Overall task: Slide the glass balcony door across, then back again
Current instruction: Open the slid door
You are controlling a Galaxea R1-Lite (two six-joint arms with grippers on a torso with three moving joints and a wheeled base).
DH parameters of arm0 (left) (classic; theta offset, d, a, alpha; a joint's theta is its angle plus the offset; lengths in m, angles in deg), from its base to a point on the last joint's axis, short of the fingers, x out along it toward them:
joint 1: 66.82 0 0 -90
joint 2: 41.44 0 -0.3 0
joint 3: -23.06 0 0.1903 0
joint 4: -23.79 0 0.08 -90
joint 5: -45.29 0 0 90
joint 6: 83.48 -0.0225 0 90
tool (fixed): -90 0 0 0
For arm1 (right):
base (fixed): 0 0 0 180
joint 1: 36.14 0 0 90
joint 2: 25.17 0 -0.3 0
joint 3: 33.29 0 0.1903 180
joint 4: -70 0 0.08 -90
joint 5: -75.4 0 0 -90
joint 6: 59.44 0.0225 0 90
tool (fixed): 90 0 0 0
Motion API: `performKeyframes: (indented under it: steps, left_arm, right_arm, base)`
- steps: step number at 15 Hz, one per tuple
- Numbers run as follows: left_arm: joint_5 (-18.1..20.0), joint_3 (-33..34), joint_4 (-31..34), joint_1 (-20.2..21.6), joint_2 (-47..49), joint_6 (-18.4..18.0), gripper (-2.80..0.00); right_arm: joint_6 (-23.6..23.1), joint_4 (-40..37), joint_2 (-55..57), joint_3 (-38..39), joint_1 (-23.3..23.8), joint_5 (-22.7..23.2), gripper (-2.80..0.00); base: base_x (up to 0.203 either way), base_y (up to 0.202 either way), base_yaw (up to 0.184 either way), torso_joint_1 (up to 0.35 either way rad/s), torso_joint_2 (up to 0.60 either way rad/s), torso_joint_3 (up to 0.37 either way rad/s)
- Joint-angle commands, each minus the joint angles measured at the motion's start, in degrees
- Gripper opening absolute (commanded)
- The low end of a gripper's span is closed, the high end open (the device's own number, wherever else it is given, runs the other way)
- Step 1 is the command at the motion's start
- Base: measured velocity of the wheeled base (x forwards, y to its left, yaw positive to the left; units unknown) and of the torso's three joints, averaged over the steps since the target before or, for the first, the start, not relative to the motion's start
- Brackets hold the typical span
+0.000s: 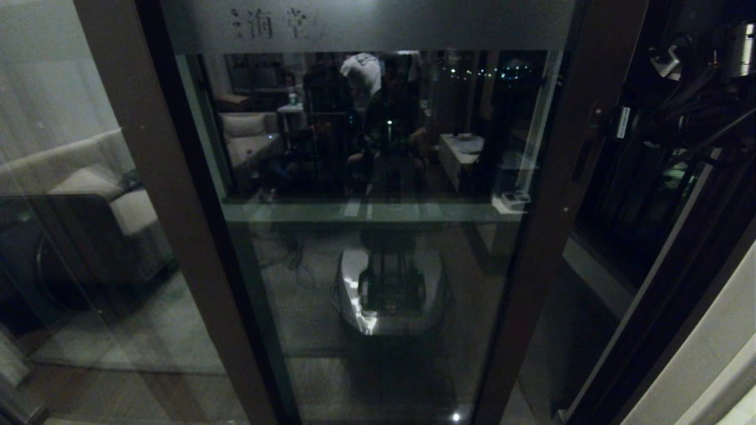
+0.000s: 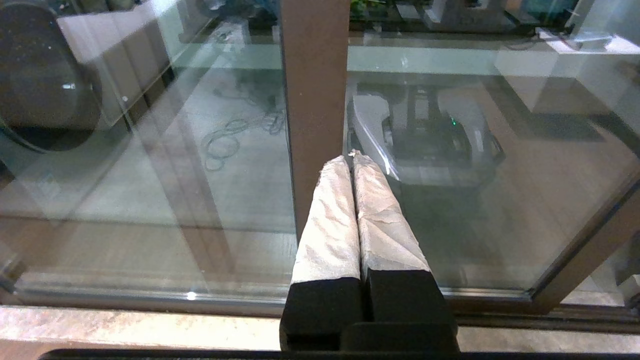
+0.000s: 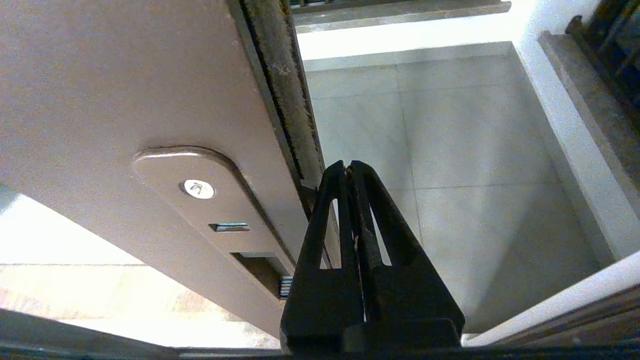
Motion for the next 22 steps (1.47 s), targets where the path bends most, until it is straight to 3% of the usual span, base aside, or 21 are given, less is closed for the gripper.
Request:
performKeyframes:
  steps: [1, 22]
  left_arm:
    - [-0.02, -0.01, 0.05, 0.01, -0.01, -0.01, -2.8]
    - [-0.02, -0.01, 0.03, 0.01, -0.01, -0.01, -2.8]
  right_arm:
    - [0.02, -0.07, -0.02, 0.21, -0.43, -0.06, -2.8]
    - [1.95, -0.06, 0.06, 0.34, -5.56, -2.13, -2.8]
  base:
    - [0.0, 0.0, 0.0, 0.0, 0.0, 0.0]
    - [0.0, 0.0, 0.0, 0.0, 0.0, 0.0]
